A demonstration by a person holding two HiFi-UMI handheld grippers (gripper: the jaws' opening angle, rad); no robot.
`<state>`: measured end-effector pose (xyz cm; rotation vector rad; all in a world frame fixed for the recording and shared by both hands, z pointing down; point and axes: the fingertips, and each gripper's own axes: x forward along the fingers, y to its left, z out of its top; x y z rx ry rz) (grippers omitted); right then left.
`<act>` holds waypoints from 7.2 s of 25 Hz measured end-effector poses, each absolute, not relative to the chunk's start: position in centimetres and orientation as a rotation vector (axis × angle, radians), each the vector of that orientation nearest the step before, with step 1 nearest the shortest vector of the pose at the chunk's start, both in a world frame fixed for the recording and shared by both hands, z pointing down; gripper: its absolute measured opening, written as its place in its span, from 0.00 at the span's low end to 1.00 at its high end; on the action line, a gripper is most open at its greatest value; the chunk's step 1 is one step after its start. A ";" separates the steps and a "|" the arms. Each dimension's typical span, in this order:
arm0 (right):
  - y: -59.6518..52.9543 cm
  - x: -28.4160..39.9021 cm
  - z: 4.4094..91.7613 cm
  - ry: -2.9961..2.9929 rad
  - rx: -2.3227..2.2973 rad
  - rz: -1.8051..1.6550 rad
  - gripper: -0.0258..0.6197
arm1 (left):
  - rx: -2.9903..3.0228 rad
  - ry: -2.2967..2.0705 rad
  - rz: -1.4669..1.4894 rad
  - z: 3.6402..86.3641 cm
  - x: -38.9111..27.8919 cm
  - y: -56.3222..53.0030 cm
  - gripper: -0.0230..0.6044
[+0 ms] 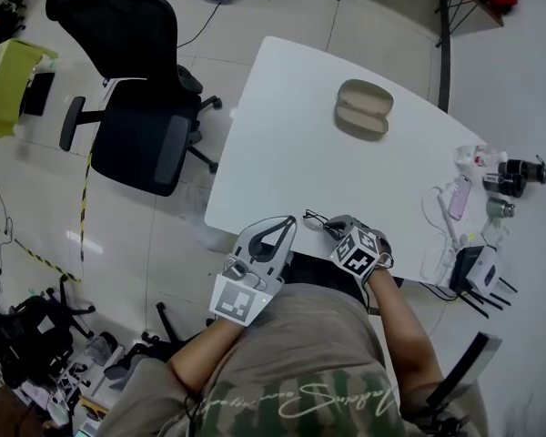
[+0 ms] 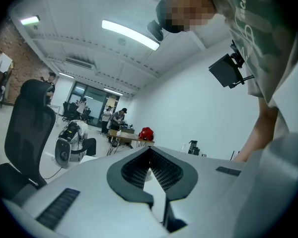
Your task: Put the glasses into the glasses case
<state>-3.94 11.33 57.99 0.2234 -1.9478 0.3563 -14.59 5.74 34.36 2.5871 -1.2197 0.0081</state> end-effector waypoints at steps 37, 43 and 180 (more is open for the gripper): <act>6.5 -3.1 57.8 -1.918 0.151 0.308 0.09 | 2.702 -1.083 0.201 38.7 -8.8 -3.1 0.04; 6.1 -2.4 57.7 -1.921 0.153 0.317 0.09 | 2.800 -1.067 0.230 39.3 -6.1 -4.6 0.04; -6.4 2.7 56.3 -1.967 0.111 0.111 0.09 | 2.752 -1.437 0.090 42.1 -0.5 -12.5 0.04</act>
